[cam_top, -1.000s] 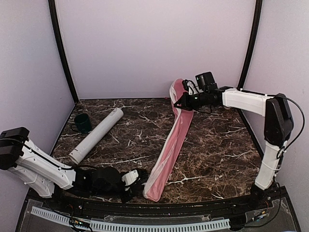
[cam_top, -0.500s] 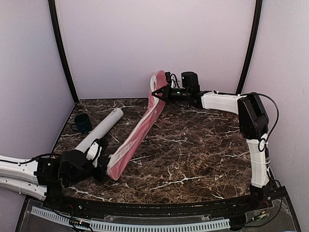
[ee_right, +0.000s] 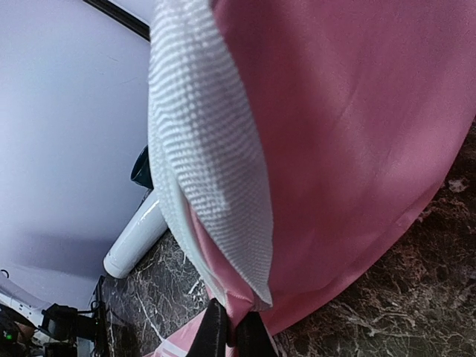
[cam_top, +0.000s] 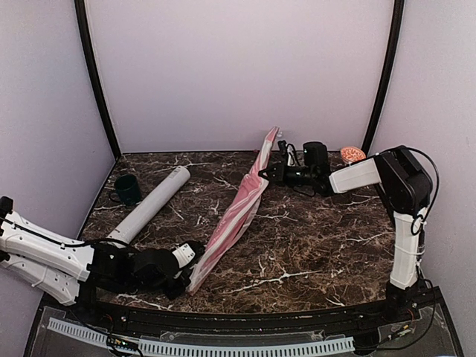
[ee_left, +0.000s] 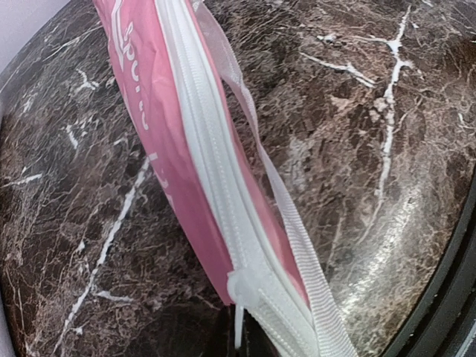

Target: Pack up the badminton gear

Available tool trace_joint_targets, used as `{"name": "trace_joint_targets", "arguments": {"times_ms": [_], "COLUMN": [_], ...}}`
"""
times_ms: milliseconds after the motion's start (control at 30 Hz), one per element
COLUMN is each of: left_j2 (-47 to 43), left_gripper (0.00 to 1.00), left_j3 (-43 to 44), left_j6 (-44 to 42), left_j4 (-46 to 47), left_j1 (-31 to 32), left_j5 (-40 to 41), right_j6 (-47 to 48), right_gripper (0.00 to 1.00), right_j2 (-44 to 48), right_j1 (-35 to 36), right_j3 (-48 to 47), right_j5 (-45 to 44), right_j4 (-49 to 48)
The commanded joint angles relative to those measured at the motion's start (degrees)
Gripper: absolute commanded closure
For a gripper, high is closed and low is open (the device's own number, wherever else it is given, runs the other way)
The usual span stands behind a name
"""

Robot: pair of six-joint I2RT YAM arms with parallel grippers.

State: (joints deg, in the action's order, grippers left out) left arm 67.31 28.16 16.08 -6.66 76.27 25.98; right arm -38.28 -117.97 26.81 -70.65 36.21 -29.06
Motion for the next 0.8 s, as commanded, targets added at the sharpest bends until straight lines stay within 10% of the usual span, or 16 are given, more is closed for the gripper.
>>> {"name": "trace_joint_targets", "arguments": {"times_ms": [0,767], "left_j2": [1.5,16.0], "left_gripper": [1.00,0.90], "left_j3": [3.0,15.9], "left_j6": [4.0,30.8], "left_j4": [-5.1,-36.2], "left_j1": [3.0,21.4], "left_j5": [0.7,3.1], "right_j6": [3.1,4.4], "right_gripper": [1.00,1.00], "right_j2": [-0.3,-3.4], "right_j1": [-1.9,-3.4], "right_j3": [2.3,0.3], "right_j5": [-2.3,-4.4], "right_j4": [7.1,12.1]}}
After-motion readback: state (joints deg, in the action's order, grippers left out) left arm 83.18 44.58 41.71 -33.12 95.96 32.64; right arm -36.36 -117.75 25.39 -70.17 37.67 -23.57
